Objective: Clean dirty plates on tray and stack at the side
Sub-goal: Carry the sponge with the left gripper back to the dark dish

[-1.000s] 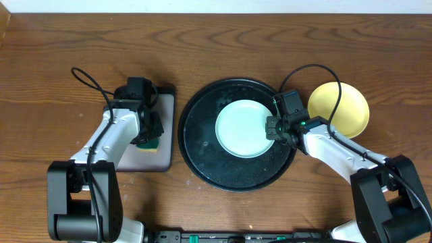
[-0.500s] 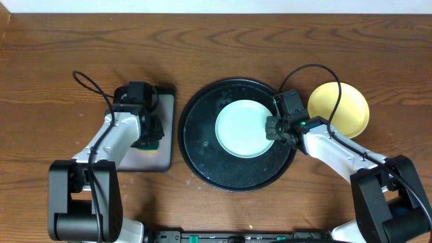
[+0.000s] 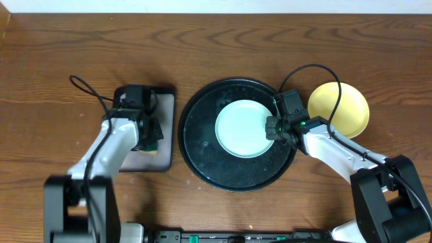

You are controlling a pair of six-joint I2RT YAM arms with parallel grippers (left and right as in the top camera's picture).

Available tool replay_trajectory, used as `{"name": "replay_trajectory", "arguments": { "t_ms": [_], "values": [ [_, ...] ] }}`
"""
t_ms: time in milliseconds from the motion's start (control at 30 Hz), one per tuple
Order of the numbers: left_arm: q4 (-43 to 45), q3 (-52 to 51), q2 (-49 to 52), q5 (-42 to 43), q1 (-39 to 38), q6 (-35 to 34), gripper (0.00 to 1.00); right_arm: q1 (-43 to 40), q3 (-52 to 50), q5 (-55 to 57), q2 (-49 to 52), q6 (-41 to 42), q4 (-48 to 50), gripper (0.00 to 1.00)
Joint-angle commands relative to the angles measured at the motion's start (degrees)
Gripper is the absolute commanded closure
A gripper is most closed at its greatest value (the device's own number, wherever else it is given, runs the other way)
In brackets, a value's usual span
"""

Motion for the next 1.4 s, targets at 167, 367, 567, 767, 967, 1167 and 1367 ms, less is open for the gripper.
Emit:
{"name": "replay_trajectory", "arguments": {
  "t_ms": [167,367,567,767,967,1167,1367],
  "values": [
    [-2.86,1.27,-20.06,-0.59,0.13,0.39,0.93,0.39,-0.35,-1.29,0.44,0.11,0.09,0.97],
    [-2.51,1.27,-29.51,-0.57,0.13,4.11,0.92,0.39,-0.35,-1.29,0.44,0.11,0.11,0.97],
    [-2.51,1.27,-32.35,-0.59,0.15,6.84,0.93,0.39,-0.35,-1.29,0.44,0.11,0.11,0.97],
    [-2.51,1.20,-31.36,-0.59,0.15,6.82,0.93,0.39,-0.35,-1.29,0.44,0.11,0.09,0.97],
    [-2.51,1.20,-30.84,-0.57,0.15,6.82,0.93,0.37,-0.35,-1.29,0.44,0.11,0.09,0.97],
    [-2.51,1.20,-30.82,-0.57,0.15,6.82,0.93,0.39,-0.35,-1.29,0.44,0.11,0.09,0.97],
    [-2.51,1.20,-30.75,-0.57,0.15,6.84,0.93,0.37,-0.35,-1.29,0.44,0.11,0.09,0.96]
  ]
}}
